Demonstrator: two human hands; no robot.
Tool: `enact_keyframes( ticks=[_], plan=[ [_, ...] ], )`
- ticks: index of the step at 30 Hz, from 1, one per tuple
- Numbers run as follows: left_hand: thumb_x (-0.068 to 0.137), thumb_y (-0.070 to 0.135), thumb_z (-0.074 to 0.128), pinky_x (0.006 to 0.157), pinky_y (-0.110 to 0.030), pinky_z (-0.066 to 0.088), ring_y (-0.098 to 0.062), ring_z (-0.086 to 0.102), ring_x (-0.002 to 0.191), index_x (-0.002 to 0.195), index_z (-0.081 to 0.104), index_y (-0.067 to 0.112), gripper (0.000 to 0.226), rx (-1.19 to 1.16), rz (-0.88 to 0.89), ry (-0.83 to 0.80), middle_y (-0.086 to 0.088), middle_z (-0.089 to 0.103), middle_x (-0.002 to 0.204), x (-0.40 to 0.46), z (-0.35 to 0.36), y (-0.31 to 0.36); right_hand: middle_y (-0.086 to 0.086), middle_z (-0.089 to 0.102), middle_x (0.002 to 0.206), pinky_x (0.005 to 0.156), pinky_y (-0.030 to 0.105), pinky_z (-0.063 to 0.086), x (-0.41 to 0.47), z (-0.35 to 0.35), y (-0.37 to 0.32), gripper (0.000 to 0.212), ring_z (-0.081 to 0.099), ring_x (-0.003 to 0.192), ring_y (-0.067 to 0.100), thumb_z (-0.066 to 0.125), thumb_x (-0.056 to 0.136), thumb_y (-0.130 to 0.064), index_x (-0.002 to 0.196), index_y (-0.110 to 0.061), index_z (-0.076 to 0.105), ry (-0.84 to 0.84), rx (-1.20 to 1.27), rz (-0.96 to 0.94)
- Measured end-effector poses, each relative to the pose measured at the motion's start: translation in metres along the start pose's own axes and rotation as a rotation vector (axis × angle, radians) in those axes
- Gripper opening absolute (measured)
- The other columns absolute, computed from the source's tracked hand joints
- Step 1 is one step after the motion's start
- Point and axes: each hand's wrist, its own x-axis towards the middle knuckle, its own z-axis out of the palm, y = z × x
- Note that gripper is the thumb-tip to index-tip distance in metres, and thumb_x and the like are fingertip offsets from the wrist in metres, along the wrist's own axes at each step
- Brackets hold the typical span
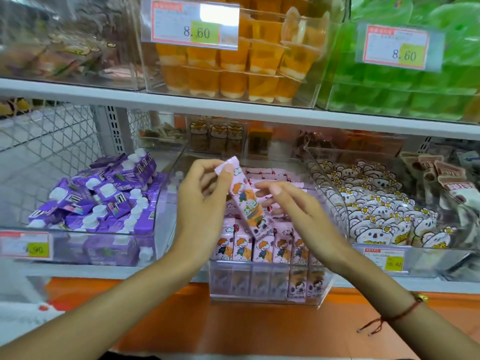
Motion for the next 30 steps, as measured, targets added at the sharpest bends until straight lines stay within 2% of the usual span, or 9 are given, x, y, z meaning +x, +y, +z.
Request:
enact_keyframes(
  ticks=[5, 8, 10, 13, 16, 19, 23, 27, 30],
  plan=[
    [0.092, 0.017, 0.06, 0.068, -0.008, 0.047, 0.004, 0.066, 0.077, 0.092, 0.064, 0.018, 0.003, 0.002, 0.001, -0.059, 0.009, 0.07, 0.085, -0.001, 0.003, -0.003, -0.007, 0.061, 0.095, 0.073, 0.024, 0.052, -0.001, 0.009, -0.002, 0.034, 0.063, 0.083, 0.015, 0.058, 0.079, -0.05, 0.11, -0.038, 0.061, 0.028, 0.007, -0.059],
    [0.092, 0.018, 0.061, 0.067, -0.007, 0.047, 0.005, 0.067, 0.079, 0.097, 0.064, 0.016, 0.006, -0.004, 0.012, -0.097, 0.014, 0.071, 0.085, -0.002, 0.005, -0.004, 0.0, 0.062, 0.095, 0.07, 0.025, 0.053, -0.003, 0.007, -0.001, 0.028, 0.067, 0.079, 0.013, 0.058, 0.079, -0.048, 0.106, -0.041, 0.06, 0.017, 0.012, -0.024],
    [0.093, 0.02, 0.059, 0.072, -0.005, 0.045, 0.009, 0.064, 0.09, 0.102, 0.061, 0.023, 0.01, 0.011, 0.013, -0.144, 0.021, 0.068, 0.093, -0.004, 0.006, -0.006, 0.0, 0.065, 0.094, 0.07, 0.024, 0.053, -0.003, 0.007, 0.001, 0.026, 0.067, 0.078, 0.008, 0.057, 0.083, -0.045, 0.106, -0.033, 0.062, 0.042, 0.03, 0.001],
    [0.092, 0.024, 0.061, 0.084, -0.009, 0.046, 0.01, 0.054, 0.11, 0.118, 0.052, 0.03, 0.029, 0.149, 0.02, -0.264, 0.023, 0.056, 0.119, -0.007, 0.008, -0.013, -0.005, 0.071, 0.091, 0.063, 0.013, 0.049, 0.001, 0.007, 0.003, 0.016, 0.067, 0.077, 0.0, 0.058, 0.091, -0.034, 0.098, -0.022, 0.067, 0.166, 0.262, 0.126],
    [0.089, 0.029, 0.066, 0.087, -0.015, 0.048, 0.004, 0.053, 0.112, 0.119, 0.052, 0.033, 0.034, 0.334, 0.109, -0.343, 0.024, 0.054, 0.12, -0.009, 0.006, -0.016, -0.006, 0.073, 0.079, 0.057, 0.014, 0.05, 0.001, 0.004, 0.001, 0.017, 0.068, 0.069, 0.005, 0.058, 0.092, -0.031, 0.092, -0.016, 0.067, 0.194, 0.489, 0.241],
    [0.083, 0.038, 0.07, 0.083, -0.029, 0.052, 0.003, 0.055, 0.103, 0.114, 0.052, 0.038, 0.035, 0.471, 0.173, -0.371, 0.026, 0.055, 0.113, -0.009, 0.005, -0.015, 0.003, 0.073, 0.087, 0.062, 0.019, 0.053, 0.0, 0.005, -0.002, 0.026, 0.069, 0.075, 0.011, 0.059, 0.092, -0.032, 0.098, -0.009, 0.068, 0.197, 0.508, 0.267],
    [0.075, 0.049, 0.072, 0.075, -0.036, 0.054, 0.0, 0.058, 0.097, 0.111, 0.05, 0.04, 0.043, 0.498, 0.186, -0.383, 0.026, 0.054, 0.112, -0.009, 0.005, -0.014, 0.015, 0.07, 0.098, 0.062, 0.018, 0.052, 0.0, 0.008, -0.003, 0.03, 0.065, 0.083, 0.015, 0.061, 0.09, -0.033, 0.103, -0.006, 0.067, 0.226, 0.49, 0.281],
    [0.079, 0.04, 0.072, 0.073, -0.03, 0.054, 0.004, 0.057, 0.093, 0.111, 0.048, 0.041, 0.04, 0.503, 0.176, -0.374, 0.027, 0.055, 0.11, -0.008, 0.005, -0.015, 0.008, 0.063, 0.088, 0.075, 0.024, 0.056, 0.002, 0.008, -0.005, 0.014, 0.063, 0.074, 0.012, 0.061, 0.09, -0.026, 0.094, -0.012, 0.062, 0.248, 0.534, 0.257],
    [0.085, 0.033, 0.067, 0.075, -0.017, 0.05, 0.008, 0.055, 0.098, 0.114, 0.046, 0.039, 0.037, 0.498, 0.157, -0.382, 0.03, 0.056, 0.112, -0.008, 0.004, -0.015, -0.002, 0.068, 0.095, 0.088, 0.029, 0.048, 0.003, 0.005, -0.007, 0.012, 0.063, 0.09, 0.011, 0.051, 0.095, -0.024, 0.097, -0.017, 0.06, 0.225, 0.554, 0.209]
  ],
)
